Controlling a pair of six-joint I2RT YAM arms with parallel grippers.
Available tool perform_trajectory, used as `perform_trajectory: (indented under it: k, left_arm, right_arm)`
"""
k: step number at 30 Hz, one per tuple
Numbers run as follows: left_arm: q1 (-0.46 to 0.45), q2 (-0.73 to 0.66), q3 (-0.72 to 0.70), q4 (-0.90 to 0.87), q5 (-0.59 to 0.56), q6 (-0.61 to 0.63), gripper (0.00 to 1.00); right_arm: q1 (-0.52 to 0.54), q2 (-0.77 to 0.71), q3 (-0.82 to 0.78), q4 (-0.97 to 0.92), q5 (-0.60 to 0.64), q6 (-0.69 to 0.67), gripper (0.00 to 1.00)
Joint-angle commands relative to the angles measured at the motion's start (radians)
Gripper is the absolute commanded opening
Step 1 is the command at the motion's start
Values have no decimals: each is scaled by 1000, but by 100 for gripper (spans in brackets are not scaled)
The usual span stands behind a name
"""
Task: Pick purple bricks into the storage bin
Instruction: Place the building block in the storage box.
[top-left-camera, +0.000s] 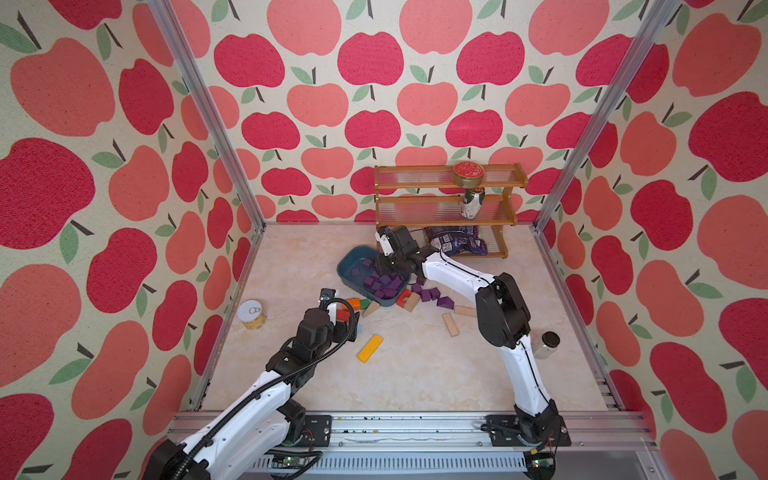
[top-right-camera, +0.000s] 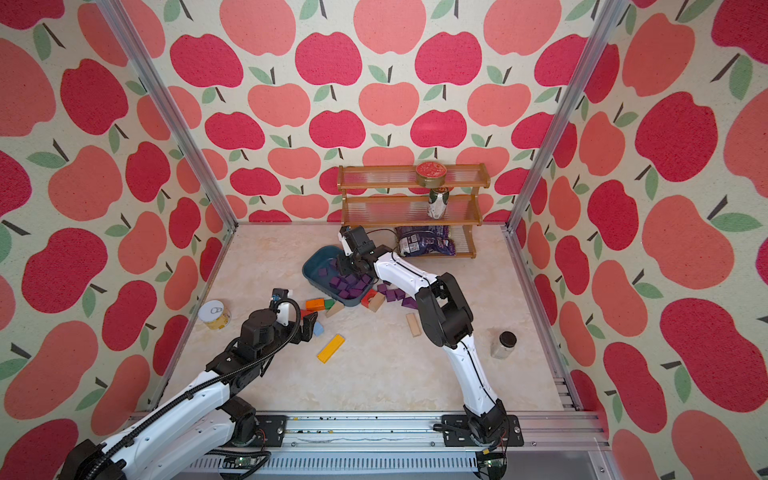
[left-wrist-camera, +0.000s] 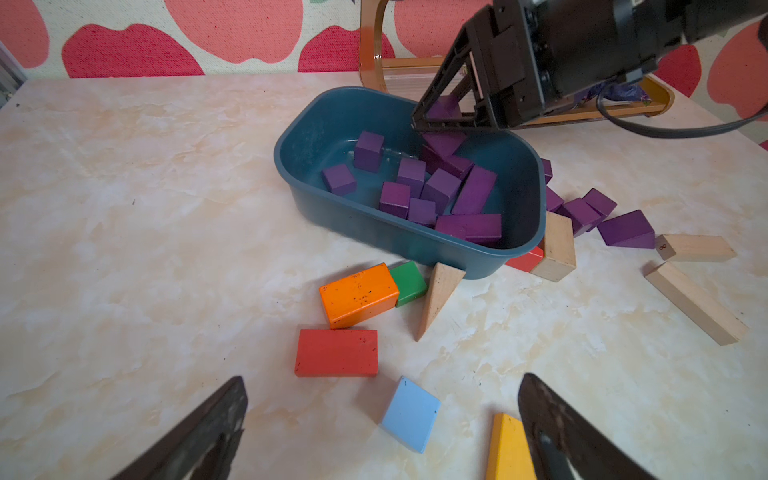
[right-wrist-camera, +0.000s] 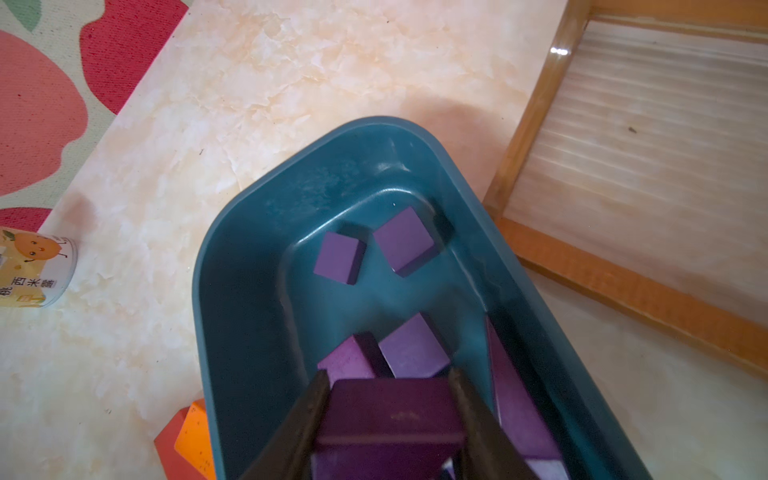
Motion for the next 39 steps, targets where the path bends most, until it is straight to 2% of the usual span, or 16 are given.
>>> perform_trajectory:
  k: [1,12,19,30,39]
  left_arm:
    - [5,-12,-14,1,-24,-20,100]
    - [7,-20,-17,2,-27,-22,99]
    - [7,-15,-14,1,-25,-22,99]
    - [9,-16,-15,-3,-26,-22,99]
    - [10,-4,-17,7,-22,-23,99]
  right_arm:
    - [8,33,48,40,-49,-35,29]
    - [9,105,81,94,-92,-26,30]
    - [10,120,102,91,-118,-30,57]
    - [7,51,46,95,-97,-55,59]
    - [-3,-209,-177,69,54,-101,59]
